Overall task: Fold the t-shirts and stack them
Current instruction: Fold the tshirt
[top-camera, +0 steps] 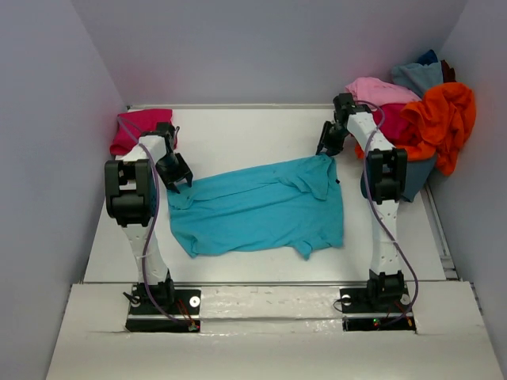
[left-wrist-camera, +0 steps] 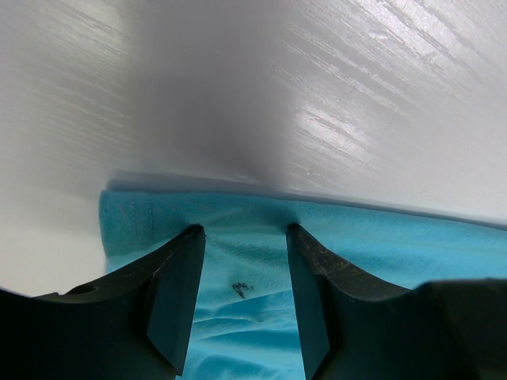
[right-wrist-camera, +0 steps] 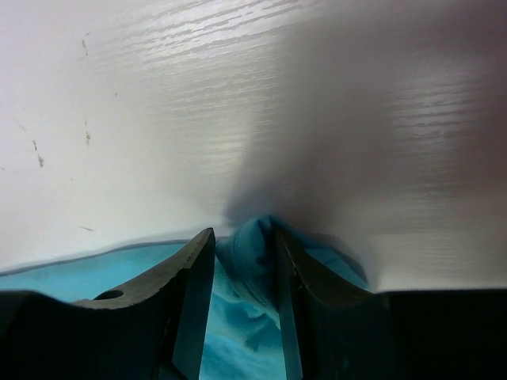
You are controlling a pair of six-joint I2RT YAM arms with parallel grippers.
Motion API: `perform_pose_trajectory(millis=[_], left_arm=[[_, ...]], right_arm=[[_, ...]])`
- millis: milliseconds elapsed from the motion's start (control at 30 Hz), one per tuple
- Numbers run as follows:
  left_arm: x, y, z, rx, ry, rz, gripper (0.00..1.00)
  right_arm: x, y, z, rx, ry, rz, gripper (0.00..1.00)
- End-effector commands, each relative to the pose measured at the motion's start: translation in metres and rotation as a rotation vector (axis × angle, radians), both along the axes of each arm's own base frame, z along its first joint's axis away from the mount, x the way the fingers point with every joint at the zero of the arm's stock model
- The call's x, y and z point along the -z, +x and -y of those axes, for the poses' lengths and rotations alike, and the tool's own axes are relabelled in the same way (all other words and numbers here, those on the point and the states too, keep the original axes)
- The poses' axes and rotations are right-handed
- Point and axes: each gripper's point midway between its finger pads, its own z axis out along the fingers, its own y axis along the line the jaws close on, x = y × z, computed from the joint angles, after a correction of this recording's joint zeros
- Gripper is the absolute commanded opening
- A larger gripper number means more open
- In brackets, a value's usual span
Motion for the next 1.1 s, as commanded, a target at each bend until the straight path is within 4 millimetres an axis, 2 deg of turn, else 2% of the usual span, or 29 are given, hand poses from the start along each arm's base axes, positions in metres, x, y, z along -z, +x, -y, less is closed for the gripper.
perform_pose_trajectory(millis=[0,267,433,633,833,1067], left_arm=[[0.002,0.002,-0.013,-0.002,0.041,-0.008,0.58],[0.003,0.002,-0.012,-0.002,0.038,-0.005,0.58],[0.002,0.002,-0.012,0.0,0.038,-0.003,0.58],[0.001,0.0,-0.015,-0.003,0.052,-0.005,0.58],[0.0,0.001,-0.015,-0.008,0.054,-0.005,0.58],[0.0,0.001,-0.015,-0.008,0.054,-0.002,0.57]], right_arm=[[-0.006,-0.003,-0.011,-0.029,0.001,0.017,0.4],[-0.013,-0.007,0.0,-0.014,-0.056,0.016,0.17],[-0.018,-0.008,0.01,0.029,-0.11,0.012,0.08],[-0.028,-0.013,0.033,0.107,-0.221,0.006,0.07],[-0.037,-0.019,0.042,0.148,-0.264,0.008,0.07],[-0.044,-0.02,0.068,0.201,-0.3,0.003,0.07]])
